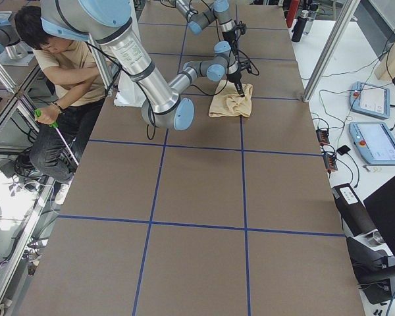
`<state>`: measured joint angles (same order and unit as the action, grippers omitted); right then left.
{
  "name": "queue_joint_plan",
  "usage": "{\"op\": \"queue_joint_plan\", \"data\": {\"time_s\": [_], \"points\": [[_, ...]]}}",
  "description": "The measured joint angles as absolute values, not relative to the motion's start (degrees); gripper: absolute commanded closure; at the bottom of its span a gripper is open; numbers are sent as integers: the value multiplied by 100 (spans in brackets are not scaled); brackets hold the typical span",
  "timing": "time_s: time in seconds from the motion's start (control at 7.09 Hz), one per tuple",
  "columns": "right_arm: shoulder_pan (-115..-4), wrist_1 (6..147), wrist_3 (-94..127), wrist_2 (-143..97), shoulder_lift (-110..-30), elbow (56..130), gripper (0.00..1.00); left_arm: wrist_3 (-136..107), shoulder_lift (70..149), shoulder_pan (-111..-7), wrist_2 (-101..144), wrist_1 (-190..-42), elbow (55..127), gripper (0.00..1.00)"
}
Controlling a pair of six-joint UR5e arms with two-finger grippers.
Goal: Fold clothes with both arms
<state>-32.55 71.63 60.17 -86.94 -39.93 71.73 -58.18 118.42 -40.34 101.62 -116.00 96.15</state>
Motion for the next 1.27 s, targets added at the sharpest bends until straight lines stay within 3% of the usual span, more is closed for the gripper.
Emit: {"op": "queue_joint_plan", "data": {"time_s": [0.28, 0.56, 0.99, 1.27], "points": [[-3719, 7239, 6027, -9797, -3927, 7211, 0, -5780, 11826, -4057, 10233, -11566, 9710, 0], [-4214, 7943, 5885, -10517, -4252, 7916, 0, -5325, 11486, -4266, 10629, -11422, 10149, 0], [-5078, 8160, 4726, -11319, -5595, 9080, 0, -3488, 10680, -5151, 11113, -10763, 10883, 0], [-6028, 8166, 3487, -12131, -6739, 9645, 0, -1898, 10055, -6215, 11687, -10679, 10978, 0]]}}
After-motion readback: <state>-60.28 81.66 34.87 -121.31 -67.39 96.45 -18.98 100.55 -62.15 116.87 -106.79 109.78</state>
